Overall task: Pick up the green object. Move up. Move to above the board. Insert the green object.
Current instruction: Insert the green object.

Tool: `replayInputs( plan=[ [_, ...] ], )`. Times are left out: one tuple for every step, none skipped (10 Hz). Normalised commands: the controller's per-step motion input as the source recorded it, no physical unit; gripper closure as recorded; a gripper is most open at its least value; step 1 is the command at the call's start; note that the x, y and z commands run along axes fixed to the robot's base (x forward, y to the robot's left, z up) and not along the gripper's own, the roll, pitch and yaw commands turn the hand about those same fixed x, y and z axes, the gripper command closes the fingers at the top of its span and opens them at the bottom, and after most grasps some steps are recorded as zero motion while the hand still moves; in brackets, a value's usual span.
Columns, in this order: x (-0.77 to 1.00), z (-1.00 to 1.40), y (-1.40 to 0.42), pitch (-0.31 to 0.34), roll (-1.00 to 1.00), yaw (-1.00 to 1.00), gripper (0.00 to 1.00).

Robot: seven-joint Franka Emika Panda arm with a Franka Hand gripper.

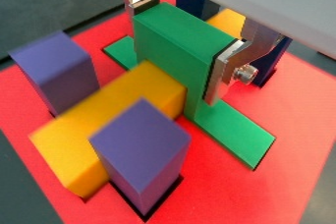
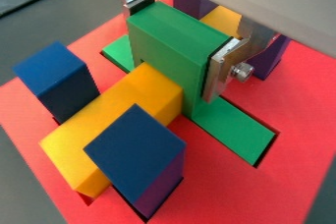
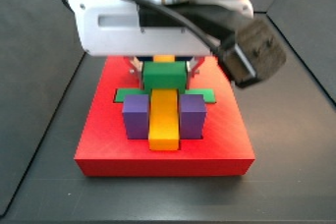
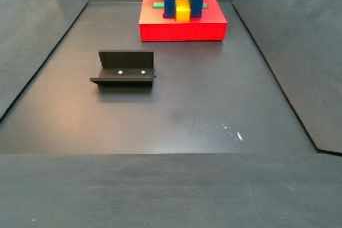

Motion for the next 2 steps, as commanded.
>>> replayInputs(
  plan=[
    [0.00, -0.94, 0.00, -0.076, 0.15, -0.02, 1.00],
    [0.00, 0.00, 0.00, 0.000, 0.00, 0.00, 1.00]
  ],
)
